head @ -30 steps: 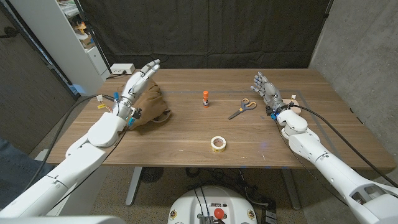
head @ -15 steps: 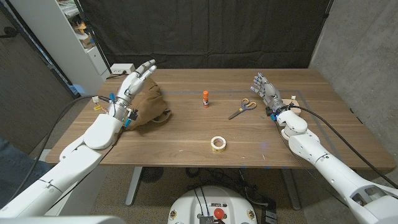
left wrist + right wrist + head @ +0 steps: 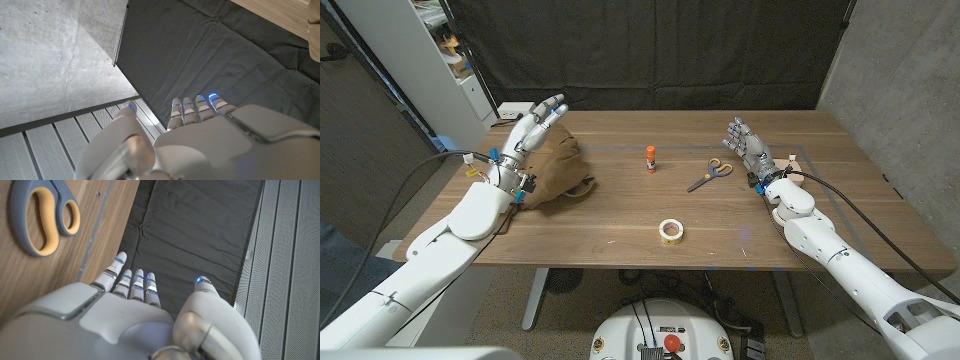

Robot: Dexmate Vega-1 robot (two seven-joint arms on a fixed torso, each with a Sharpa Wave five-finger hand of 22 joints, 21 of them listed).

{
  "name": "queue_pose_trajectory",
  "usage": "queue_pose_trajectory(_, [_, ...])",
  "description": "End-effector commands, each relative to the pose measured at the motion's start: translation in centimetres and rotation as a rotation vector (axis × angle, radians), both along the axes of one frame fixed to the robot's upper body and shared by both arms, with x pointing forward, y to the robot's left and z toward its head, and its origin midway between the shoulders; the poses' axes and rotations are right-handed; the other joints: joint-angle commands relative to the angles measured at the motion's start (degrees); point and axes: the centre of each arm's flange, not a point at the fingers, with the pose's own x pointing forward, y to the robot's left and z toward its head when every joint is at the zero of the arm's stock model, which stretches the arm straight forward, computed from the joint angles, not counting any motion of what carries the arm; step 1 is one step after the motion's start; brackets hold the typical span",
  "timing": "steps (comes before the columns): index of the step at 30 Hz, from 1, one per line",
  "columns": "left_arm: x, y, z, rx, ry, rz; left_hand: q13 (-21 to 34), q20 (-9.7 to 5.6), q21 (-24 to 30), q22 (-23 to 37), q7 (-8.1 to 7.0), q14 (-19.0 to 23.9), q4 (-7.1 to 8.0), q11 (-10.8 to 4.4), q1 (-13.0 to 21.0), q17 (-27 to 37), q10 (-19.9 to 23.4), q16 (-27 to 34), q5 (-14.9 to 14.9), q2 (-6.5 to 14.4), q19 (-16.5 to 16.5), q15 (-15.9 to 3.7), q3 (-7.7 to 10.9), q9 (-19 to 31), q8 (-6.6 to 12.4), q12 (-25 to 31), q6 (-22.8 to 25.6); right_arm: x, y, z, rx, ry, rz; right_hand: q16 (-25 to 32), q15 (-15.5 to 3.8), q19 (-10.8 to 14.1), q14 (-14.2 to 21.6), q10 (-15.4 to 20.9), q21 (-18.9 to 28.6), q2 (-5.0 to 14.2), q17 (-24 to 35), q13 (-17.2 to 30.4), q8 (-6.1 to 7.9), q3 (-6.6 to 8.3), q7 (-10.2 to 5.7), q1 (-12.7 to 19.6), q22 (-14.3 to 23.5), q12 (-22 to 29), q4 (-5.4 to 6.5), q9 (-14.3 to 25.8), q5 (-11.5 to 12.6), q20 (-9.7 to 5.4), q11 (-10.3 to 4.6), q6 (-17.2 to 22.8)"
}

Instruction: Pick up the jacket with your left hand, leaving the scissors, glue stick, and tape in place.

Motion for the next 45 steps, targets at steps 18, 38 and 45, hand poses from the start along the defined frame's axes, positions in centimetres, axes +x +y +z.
queue_pose_trajectory(18, [-2.1,1.6,0.3,0.092,-0.005,0.154,0.0,0.24,0.1,0.3,-0.42,0.5,-0.84,-0.22,1.2,0.2,0.9,0.2,-0.1,0.3,-0.4,0.08,0.22,0.3,0.01,0.2,0.8,-0.5,-0.2,-0.3,-0.001,-0.008,-0.001,0.2,-0.13,0.7,0.7,0.5,-0.5,0.52,-0.1,0.0,0.47,-0.29,0.1,-0.1,0.2,0.5,-0.22,0.2,0.4,-0.07,-0.03,0.4])
queue_pose_trajectory(38, [-3.4,2.1,0.4,0.17,-0.021,0.262,0.0,0.33,0.1,0.3,-0.45,0.9,-1.31,-0.58,1.7,0.2,1.3,0.3,0.0,0.4,-0.1,-0.03,0.37,0.4,0.06,0.3,1.2,-1.0,-0.4,-0.5,0.009,-0.012,-0.007,0.2,-0.16,0.8,0.7,0.5,-0.9,0.58,-0.2,0.0,0.45,-0.37,0.12,-0.1,0.2,0.5,-0.32,0.2,0.5,-0.05,-0.05,0.4])
queue_pose_trajectory(45, [-3.5,2.2,0.4,0.191,-0.025,0.3,0.0,0.44,0.1,0.3,-0.64,1.1,-1.55,-0.69,2.0,0.2,1.6,0.3,0.1,0.5,0.0,-0.18,0.45,0.4,0.05,0.3,1.3,-1.0,-0.5,-0.7,0.011,-0.006,-0.009,0.2,-0.17,0.9,0.7,0.5,-1.0,0.6,-0.2,0.1,0.45,-0.41,0.12,-0.1,0.2,0.5,-0.34,0.2,0.5,-0.06,-0.12,0.4])
